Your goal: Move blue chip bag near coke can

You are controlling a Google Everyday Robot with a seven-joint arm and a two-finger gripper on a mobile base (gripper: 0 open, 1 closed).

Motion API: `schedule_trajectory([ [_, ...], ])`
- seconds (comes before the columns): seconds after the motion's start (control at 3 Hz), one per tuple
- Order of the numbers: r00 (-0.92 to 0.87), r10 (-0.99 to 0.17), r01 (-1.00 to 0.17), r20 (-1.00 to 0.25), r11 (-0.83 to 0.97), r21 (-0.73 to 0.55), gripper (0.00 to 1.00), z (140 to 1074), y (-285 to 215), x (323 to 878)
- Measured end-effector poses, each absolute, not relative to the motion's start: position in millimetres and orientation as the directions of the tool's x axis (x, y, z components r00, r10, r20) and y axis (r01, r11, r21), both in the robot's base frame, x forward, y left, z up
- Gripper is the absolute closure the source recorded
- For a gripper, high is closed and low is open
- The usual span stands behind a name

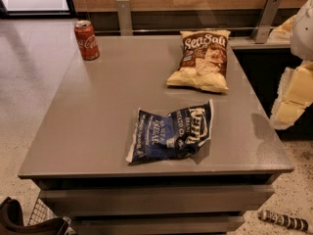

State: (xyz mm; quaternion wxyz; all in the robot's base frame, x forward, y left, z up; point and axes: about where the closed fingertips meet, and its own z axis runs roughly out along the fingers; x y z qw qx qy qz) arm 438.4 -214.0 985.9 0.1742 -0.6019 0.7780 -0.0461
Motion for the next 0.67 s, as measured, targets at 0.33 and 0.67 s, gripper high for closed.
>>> schedule_trajectory([
  [0.33,-0.215,-0.953,-0.920,-0.216,0.271,-0.282,0.00,986.0,-214.0,438.4],
  [0.67,-0.187,-0.945,-0.928,-0.267,0.259,-0.269,0.00,974.3,-199.7,446.8],
])
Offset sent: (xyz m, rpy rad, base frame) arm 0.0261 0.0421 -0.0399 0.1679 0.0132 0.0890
